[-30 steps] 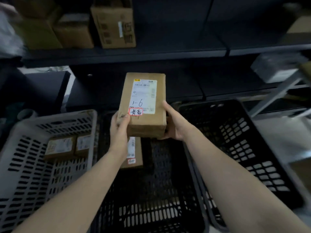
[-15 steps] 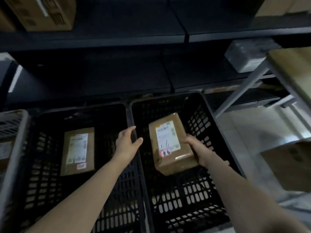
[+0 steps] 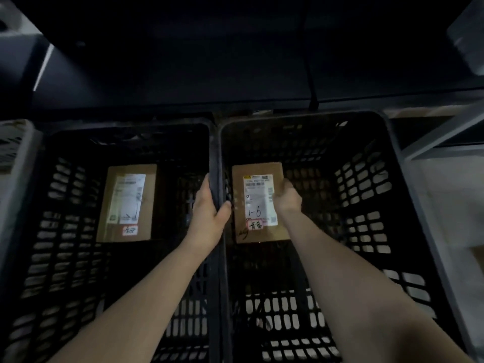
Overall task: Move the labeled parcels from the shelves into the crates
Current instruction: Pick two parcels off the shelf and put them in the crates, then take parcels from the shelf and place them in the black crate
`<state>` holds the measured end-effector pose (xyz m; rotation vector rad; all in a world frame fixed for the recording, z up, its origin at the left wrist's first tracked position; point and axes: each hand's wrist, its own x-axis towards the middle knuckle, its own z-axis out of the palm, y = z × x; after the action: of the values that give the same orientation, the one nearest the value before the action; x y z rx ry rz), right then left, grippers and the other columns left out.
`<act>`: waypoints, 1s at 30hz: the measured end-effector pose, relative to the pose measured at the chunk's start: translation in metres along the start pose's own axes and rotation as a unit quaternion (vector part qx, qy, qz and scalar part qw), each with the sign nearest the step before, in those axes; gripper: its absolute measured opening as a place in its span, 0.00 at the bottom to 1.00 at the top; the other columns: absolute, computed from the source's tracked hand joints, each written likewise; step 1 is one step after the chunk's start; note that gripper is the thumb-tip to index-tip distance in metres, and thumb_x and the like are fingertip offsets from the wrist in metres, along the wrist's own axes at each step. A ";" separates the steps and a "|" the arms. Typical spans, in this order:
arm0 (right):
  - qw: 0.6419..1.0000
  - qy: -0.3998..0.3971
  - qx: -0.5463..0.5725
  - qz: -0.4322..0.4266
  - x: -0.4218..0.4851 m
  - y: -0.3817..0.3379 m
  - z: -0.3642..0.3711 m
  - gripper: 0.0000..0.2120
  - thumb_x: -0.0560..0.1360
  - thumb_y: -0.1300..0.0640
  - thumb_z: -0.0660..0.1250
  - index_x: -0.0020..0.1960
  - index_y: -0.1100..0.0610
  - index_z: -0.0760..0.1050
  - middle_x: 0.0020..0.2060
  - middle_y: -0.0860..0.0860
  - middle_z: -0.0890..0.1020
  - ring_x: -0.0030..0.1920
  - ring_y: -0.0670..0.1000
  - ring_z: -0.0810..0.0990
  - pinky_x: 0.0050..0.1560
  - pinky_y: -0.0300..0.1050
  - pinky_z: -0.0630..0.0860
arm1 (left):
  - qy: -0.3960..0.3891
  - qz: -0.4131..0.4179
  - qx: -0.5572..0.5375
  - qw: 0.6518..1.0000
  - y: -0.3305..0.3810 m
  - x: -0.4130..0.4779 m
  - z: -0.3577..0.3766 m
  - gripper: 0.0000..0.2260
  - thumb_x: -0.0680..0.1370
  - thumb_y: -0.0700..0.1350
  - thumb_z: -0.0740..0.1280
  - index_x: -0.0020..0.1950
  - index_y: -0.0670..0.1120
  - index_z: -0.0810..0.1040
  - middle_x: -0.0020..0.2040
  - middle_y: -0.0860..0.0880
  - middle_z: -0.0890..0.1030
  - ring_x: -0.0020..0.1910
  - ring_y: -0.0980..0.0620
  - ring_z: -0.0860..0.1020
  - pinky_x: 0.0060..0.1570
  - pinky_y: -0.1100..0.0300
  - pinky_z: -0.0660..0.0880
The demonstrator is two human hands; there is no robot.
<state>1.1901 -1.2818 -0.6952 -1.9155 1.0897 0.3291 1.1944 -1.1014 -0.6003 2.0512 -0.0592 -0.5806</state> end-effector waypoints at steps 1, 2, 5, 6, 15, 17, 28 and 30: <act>0.999 -0.012 -0.029 0.005 0.000 -0.005 0.000 0.24 0.79 0.61 0.61 0.74 0.54 0.62 0.62 0.59 0.75 0.59 0.60 0.77 0.56 0.52 0.77 | 0.003 -0.003 0.006 1.000 0.001 -0.001 0.000 0.32 0.80 0.44 0.61 0.78 0.50 0.45 0.76 0.49 0.56 0.73 0.56 0.57 0.73 0.57 0.54; 0.998 -0.021 -0.056 0.008 -0.003 -0.008 -0.001 0.28 0.78 0.61 0.61 0.76 0.54 0.57 0.66 0.60 0.71 0.63 0.61 0.74 0.60 0.54 0.75 | 0.004 -0.006 0.013 1.000 0.003 -0.002 0.000 0.32 0.80 0.45 0.61 0.78 0.50 0.45 0.75 0.49 0.57 0.71 0.58 0.57 0.71 0.61 0.54; 0.992 -0.012 -0.122 -0.024 -0.026 -0.015 -0.004 0.32 0.78 0.58 0.63 0.78 0.53 0.52 0.71 0.59 0.61 0.68 0.62 0.65 0.66 0.57 0.69 | -0.008 -0.004 0.041 0.999 0.008 -0.009 -0.009 0.31 0.80 0.49 0.62 0.78 0.50 0.49 0.74 0.48 0.60 0.68 0.59 0.59 0.66 0.64 0.57; 0.989 0.002 -0.140 -0.055 -0.037 -0.017 -0.005 0.30 0.78 0.57 0.63 0.77 0.54 0.55 0.70 0.59 0.61 0.67 0.62 0.65 0.65 0.57 0.69 | -0.011 -0.008 0.052 0.999 0.009 -0.013 -0.015 0.29 0.80 0.51 0.61 0.78 0.49 0.52 0.73 0.47 0.61 0.69 0.56 0.61 0.67 0.62 0.59; 0.922 0.073 -0.221 -0.308 -0.188 -0.081 -0.023 0.20 0.81 0.51 0.57 0.73 0.52 0.65 0.67 0.55 0.69 0.67 0.59 0.65 0.66 0.57 0.66 | 0.058 0.044 0.248 0.966 0.028 -0.119 -0.128 0.14 0.80 0.47 0.62 0.65 0.49 0.72 0.59 0.49 0.76 0.55 0.48 0.76 0.52 0.52 0.76; 0.898 0.074 -0.250 -0.354 -0.239 -0.096 -0.021 0.20 0.81 0.50 0.57 0.72 0.51 0.65 0.67 0.53 0.69 0.68 0.58 0.65 0.65 0.58 0.67 | 0.093 0.057 0.293 0.950 0.035 -0.163 -0.163 0.12 0.79 0.48 0.62 0.63 0.50 0.72 0.56 0.50 0.76 0.52 0.48 0.77 0.49 0.52 0.76; 0.675 0.062 -0.224 -0.701 -0.573 -0.236 0.053 0.16 0.79 0.48 0.61 0.65 0.51 0.73 0.60 0.50 0.76 0.62 0.56 0.71 0.56 0.53 0.69 | 0.343 0.091 0.438 0.826 0.059 -0.442 -0.410 0.06 0.79 0.50 0.61 0.54 0.51 0.74 0.49 0.52 0.78 0.51 0.48 0.75 0.47 0.53 0.73; 0.628 0.046 -0.191 -0.753 -0.630 -0.263 0.071 0.15 0.78 0.50 0.63 0.63 0.52 0.75 0.58 0.51 0.77 0.60 0.57 0.73 0.54 0.53 0.70 | 0.398 0.079 0.449 0.796 0.061 -0.487 -0.449 0.06 0.78 0.50 0.61 0.52 0.52 0.74 0.48 0.53 0.78 0.50 0.48 0.76 0.46 0.54 0.71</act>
<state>1.0466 -0.8127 -0.2144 -2.5174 -0.8634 -0.5573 0.9657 -0.6414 -0.1780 3.0127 -0.0024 0.5966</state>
